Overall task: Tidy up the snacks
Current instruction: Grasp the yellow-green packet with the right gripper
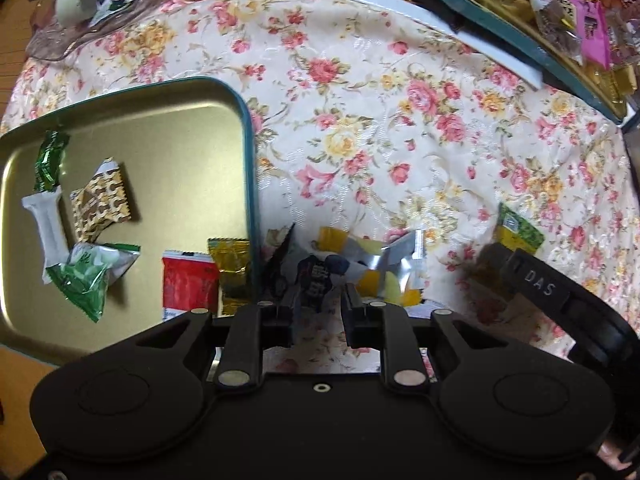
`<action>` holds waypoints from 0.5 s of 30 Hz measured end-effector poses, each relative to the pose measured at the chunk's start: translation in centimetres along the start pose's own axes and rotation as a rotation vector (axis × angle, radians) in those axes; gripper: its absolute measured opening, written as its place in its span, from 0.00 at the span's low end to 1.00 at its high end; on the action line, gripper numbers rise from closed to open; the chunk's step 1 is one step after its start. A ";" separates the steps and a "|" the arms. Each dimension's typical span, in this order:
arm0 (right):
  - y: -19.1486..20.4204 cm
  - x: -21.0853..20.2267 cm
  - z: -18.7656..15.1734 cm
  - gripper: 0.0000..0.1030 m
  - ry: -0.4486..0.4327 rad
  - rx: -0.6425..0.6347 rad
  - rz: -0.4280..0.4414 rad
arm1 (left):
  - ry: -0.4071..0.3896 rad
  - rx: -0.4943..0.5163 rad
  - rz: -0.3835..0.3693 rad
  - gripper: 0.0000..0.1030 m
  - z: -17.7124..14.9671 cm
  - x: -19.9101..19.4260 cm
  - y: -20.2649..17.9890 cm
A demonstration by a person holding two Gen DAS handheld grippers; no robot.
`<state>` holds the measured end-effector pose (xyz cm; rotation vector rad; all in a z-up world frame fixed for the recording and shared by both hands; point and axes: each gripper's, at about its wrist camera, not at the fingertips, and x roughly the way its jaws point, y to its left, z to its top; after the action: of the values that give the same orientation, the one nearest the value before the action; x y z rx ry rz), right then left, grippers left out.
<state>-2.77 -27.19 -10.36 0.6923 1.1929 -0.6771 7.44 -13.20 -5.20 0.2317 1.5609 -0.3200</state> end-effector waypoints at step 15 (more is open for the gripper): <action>-3.6 -1.4 0.0 0.37 0.027 0.053 -0.022 | 0.003 -0.005 -0.018 0.39 0.3 2.2 -2.1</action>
<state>-5.85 -29.25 -9.45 0.7358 1.2121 -0.7220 6.98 -15.45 -7.26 0.2141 1.5669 -0.3294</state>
